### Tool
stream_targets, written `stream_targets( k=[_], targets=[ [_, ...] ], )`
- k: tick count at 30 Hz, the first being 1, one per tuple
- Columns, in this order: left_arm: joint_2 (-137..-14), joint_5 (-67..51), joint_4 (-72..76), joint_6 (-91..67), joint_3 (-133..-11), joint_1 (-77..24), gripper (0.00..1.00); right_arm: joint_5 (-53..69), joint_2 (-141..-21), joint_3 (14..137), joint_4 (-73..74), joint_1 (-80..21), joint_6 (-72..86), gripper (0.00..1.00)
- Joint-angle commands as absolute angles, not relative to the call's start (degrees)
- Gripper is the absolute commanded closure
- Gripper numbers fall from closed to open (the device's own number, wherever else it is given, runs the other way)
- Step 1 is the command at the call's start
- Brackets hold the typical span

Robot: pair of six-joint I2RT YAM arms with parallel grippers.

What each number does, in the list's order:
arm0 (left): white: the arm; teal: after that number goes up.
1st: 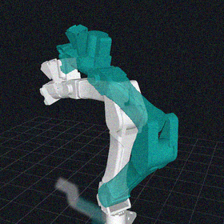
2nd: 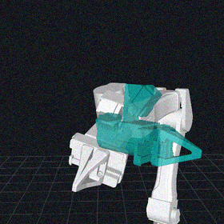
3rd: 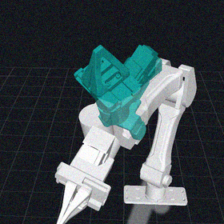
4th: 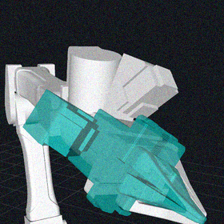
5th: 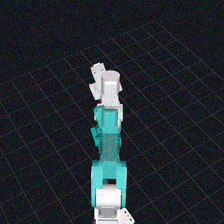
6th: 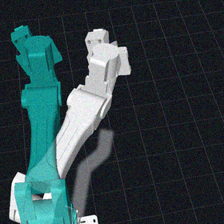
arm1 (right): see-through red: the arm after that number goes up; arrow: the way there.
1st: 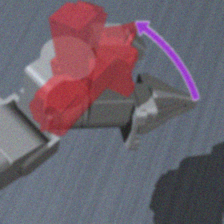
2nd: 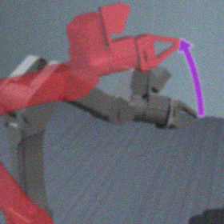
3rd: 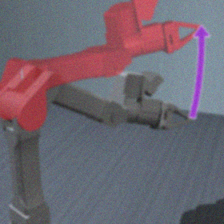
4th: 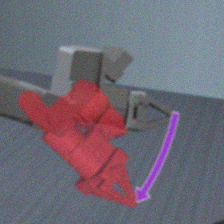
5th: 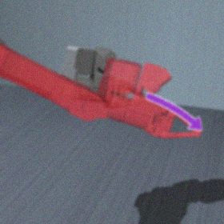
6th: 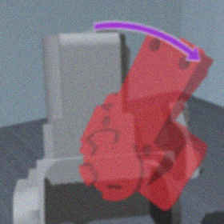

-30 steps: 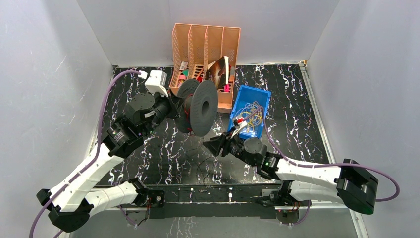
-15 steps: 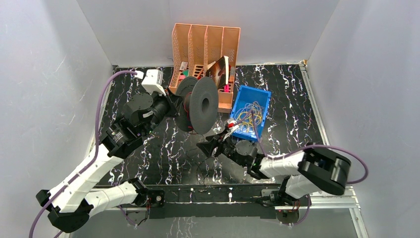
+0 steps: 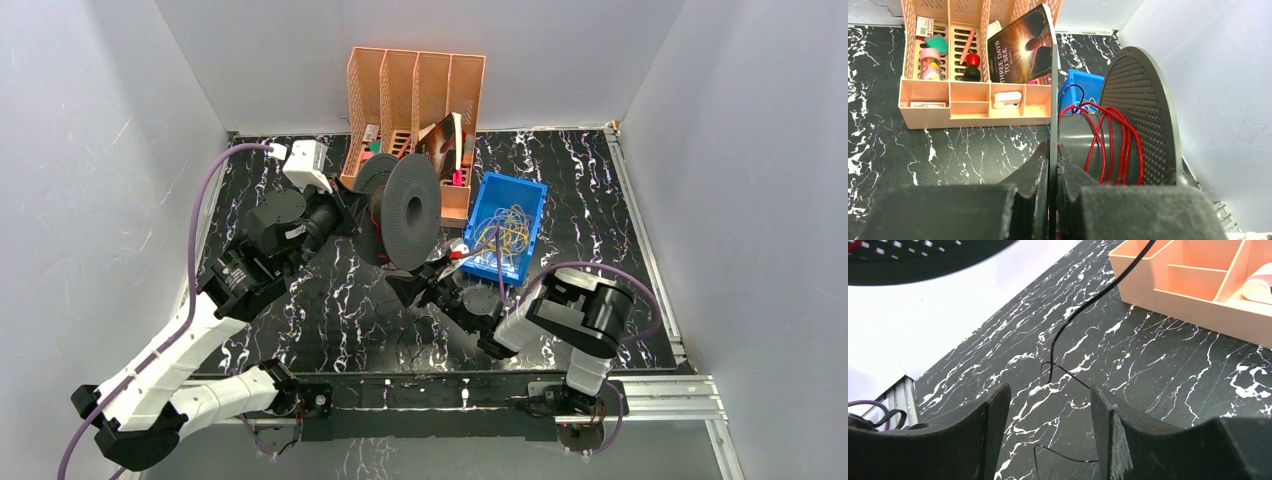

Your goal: Wrap the cables

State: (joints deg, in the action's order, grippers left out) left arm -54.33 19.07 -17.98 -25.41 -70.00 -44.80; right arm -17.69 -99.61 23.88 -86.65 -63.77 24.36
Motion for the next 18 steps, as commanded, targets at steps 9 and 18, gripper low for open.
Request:
stream_targets(
  k=[9,18],
  targets=[
    [-51.23,20.6,-11.87,-26.46,-70.58,-44.63,1.0,-22.32,-105.17,31.06,-104.01,-63.38,21.53,0.38],
    [-51.31,20.9,-11.52,-26.37,-70.32,-44.64,1.0,-21.28,-105.66,32.1,-104.02,-62.15,23.91,0.59]
  ],
)
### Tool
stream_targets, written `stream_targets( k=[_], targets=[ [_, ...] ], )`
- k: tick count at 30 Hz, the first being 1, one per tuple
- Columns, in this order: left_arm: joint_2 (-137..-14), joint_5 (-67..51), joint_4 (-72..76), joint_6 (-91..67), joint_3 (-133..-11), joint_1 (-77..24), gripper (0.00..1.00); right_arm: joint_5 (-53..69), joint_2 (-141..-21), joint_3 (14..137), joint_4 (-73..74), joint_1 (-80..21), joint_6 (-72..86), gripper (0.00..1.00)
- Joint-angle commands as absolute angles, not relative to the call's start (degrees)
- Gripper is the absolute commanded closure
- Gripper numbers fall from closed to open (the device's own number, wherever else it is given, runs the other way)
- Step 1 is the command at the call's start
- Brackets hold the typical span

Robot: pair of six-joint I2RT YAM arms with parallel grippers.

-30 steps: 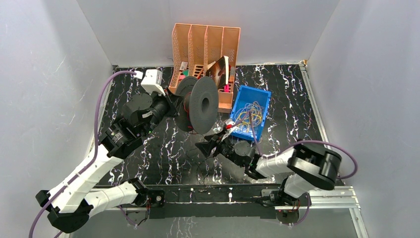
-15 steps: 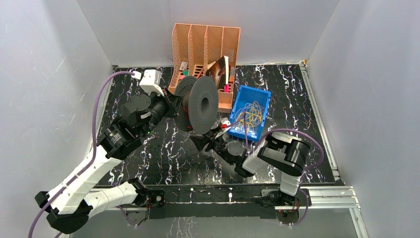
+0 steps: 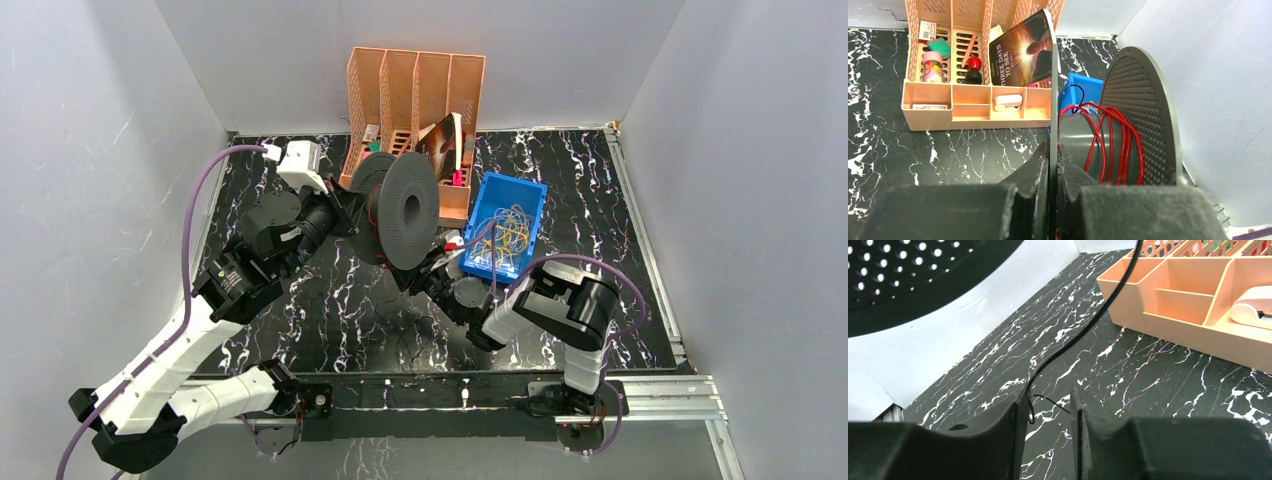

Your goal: Wrap the cables

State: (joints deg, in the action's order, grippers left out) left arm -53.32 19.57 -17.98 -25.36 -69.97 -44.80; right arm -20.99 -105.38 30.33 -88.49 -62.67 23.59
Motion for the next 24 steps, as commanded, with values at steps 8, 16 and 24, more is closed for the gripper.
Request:
stream_targets(
  k=[8,16,24],
  targets=[
    [-51.31,22.31,-11.29,-26.43,-69.36,-44.59,1.0,-19.5,-104.71,28.37,-104.15,-62.14,25.19,0.96],
    [-51.36,23.94,-10.65,-26.45,-69.14,-44.63,1.0,-12.77,-97.01,25.28,-94.24,-65.75,23.24,1.0],
    [-52.7,26.4,-10.52,-25.73,-68.93,-44.58,1.0,-5.4,-83.63,28.18,-67.7,-71.42,18.33,1.0]
  ],
)
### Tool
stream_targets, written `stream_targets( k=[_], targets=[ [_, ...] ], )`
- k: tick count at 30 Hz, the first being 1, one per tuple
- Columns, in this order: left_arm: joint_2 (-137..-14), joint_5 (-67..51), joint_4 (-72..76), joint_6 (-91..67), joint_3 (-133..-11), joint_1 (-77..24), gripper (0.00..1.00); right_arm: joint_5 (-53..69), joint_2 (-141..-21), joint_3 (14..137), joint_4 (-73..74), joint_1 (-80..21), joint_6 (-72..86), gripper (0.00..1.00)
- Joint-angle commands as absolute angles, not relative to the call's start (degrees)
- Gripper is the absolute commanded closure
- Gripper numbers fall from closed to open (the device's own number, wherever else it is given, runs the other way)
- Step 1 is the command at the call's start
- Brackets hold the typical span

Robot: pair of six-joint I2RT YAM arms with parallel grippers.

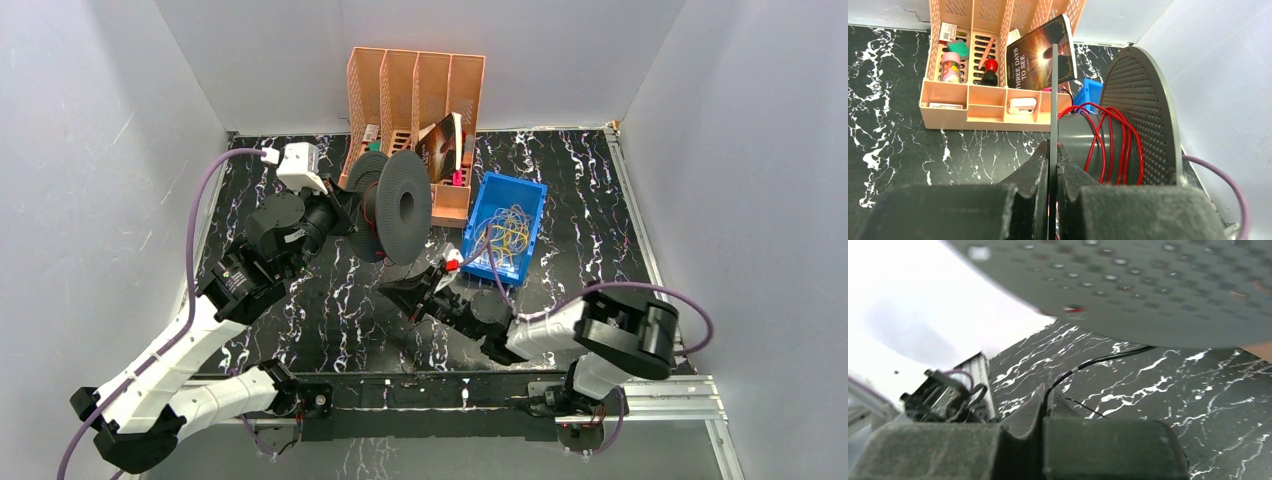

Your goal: Wrap the cables

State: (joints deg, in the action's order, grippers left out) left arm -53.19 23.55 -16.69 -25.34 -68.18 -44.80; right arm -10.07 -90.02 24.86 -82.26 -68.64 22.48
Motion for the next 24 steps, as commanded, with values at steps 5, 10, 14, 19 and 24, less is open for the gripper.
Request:
stream_targets(
  k=[5,10,14,19,24],
  targets=[
    [-53.92,27.89,-10.01,-24.78,-68.64,-44.62,1.0,-2.92,-78.01,30.84,-55.04,-74.78,18.7,1.0],
    [-55.41,28.2,-10.58,-23.63,-68.86,-44.6,1.0,2.39,-73.73,36.86,-39.53,-76.29,19.64,1.0],
    [-55.8,29.28,-11.3,-23.21,-67.71,-44.65,1.0,3.1,-71.04,43.11,-25.07,-77.04,21.24,1.0],
    [-55.2,29.36,-11.26,-22.9,-64.91,-44.65,1.0,2.75,-69.51,51.51,-9.63,-77.08,22.66,1.0],
    [-54.95,26.95,-11.25,-21.27,-62.22,-44.64,1.0,1.53,-69.87,60.06,1.43,-77.03,22.94,1.0]
  ],
)
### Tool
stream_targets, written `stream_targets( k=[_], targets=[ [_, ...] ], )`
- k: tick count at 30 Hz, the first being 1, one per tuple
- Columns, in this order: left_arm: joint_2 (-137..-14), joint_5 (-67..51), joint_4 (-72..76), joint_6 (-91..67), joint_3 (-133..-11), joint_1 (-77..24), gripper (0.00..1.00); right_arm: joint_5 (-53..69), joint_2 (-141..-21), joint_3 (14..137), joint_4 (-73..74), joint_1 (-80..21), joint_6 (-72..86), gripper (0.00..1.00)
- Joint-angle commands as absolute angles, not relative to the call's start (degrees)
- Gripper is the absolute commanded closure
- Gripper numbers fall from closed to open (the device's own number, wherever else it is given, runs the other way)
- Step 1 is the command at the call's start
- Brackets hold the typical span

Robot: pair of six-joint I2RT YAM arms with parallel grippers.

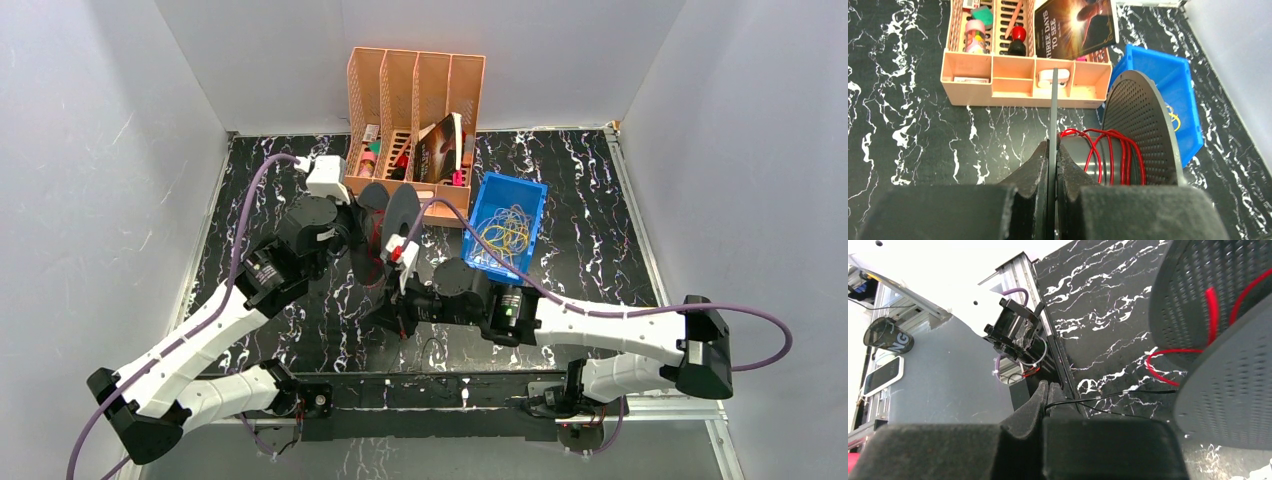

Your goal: Wrap the cables

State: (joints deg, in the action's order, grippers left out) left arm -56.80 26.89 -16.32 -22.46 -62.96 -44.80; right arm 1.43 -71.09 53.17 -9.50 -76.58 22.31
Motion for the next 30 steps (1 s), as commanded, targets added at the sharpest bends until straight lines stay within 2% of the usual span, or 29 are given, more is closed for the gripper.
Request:
stream_targets(
  k=[1,10,16,20,30],
  targets=[
    [-54.89,26.73,-11.27,-20.66,-61.66,-44.63,1.0,0.89,-70.01,61.77,3.67,-77.07,22.98,1.0],
    [-54.68,23.91,-12.39,-16.49,-58.25,-44.71,1.0,-2.54,-75.66,79.64,25.89,-74.27,23.04,0.99],
    [-56.06,21.42,-14.29,-13.55,-56.93,-44.78,1.0,11.97,-76.11,81.88,31.15,-64.1,23.86,0.97],
    [-57.3,18.95,-15.49,-11.36,-56.45,-45.04,1.0,18.5,-76.54,82.3,33.47,-60.16,22.15,0.9],
    [-61.16,16.88,-19.65,-5.62,-57.37,-49.0,1.0,15.48,-80.15,88.28,42.77,-57.79,13.41,0.9]
  ],
)
